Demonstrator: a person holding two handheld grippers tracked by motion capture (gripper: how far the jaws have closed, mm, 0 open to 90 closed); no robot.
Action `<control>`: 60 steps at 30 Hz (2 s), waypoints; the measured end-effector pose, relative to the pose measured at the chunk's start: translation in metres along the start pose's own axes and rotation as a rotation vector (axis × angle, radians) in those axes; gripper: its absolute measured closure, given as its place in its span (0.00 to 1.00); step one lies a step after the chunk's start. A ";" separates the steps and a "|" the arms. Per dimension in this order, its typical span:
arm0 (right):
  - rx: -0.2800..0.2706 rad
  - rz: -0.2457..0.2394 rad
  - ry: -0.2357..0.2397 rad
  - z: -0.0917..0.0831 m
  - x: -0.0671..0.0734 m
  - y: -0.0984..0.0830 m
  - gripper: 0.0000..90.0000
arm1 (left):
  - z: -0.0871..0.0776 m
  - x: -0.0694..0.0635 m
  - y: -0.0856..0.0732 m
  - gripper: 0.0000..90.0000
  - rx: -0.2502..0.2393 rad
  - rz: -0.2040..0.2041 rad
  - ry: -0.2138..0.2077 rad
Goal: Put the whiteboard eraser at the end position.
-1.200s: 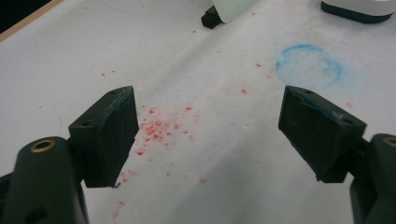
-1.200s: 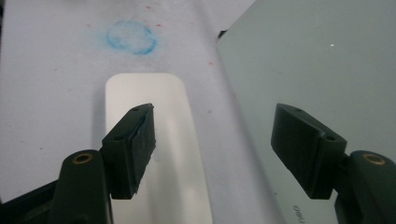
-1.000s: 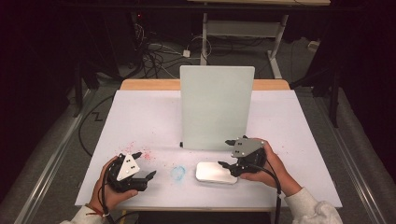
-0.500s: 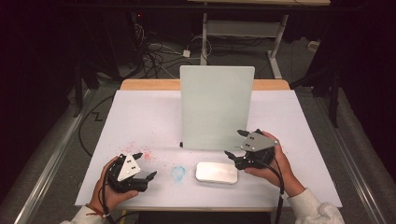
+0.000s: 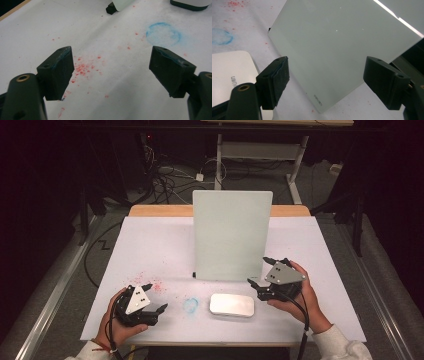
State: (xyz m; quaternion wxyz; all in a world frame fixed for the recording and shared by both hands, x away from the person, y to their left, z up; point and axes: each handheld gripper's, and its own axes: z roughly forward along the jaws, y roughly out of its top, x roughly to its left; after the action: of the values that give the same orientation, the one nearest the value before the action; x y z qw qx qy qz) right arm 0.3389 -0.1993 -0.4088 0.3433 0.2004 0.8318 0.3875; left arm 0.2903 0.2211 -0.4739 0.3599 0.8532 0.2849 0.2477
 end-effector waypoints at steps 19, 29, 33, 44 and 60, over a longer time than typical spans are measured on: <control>-0.012 0.045 -0.088 -0.028 -0.012 -0.025 0.24 | 0.000 -0.001 0.000 0.21 -0.001 0.003 -0.005; -0.016 0.072 -0.108 -0.044 -0.018 -0.046 0.24 | 0.002 0.000 0.001 0.21 -0.001 0.000 -0.008; -0.008 0.092 -0.119 -0.048 -0.020 -0.057 0.25 | 0.004 0.001 0.002 0.21 -0.004 0.007 -0.005; 0.008 0.141 -0.133 -0.057 -0.022 -0.083 0.25 | 0.007 0.003 0.003 0.21 -0.001 0.004 0.001; 0.046 0.242 -0.142 -0.060 -0.021 -0.118 0.19 | 0.007 0.002 0.005 0.21 -0.001 0.008 0.010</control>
State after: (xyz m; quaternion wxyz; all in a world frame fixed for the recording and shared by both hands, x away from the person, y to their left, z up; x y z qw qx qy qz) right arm 0.3021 -0.3156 -0.4644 0.3475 0.3339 0.7838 0.3916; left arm 0.2975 0.2159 -0.4742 0.3579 0.8529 0.2830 0.2537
